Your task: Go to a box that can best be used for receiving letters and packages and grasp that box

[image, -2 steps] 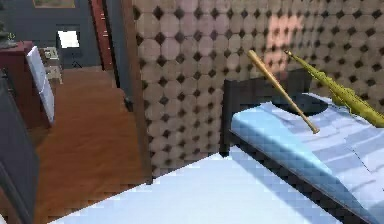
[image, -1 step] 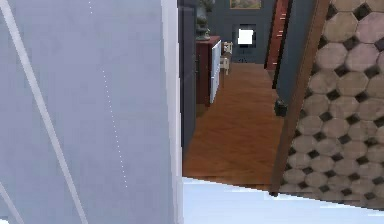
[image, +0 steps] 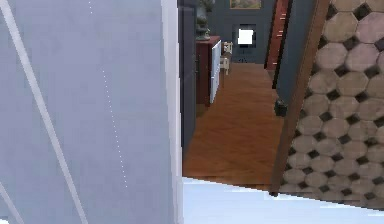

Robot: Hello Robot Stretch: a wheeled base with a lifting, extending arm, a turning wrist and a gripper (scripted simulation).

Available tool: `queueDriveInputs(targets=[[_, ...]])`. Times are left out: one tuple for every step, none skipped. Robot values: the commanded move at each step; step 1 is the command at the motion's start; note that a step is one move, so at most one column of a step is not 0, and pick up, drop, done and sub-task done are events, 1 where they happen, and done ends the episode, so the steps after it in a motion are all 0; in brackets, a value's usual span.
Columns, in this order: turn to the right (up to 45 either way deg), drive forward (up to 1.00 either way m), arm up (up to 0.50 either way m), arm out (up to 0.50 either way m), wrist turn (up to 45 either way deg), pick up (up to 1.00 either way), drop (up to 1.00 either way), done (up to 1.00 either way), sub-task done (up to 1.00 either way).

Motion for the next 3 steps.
queueDriveInputs(targets=[[45.0, 0.0, 0.0, 0.0, 0.0, 0.0, 0.0, 0.0, 0.0], [45.0, 0.0, 0.0, 0.0, 0.0, 0.0, 0.0, 0.0, 0.0], [45.0, 0.0, 0.0, 0.0, 0.0, 0.0, 0.0, 0.0, 0.0]])
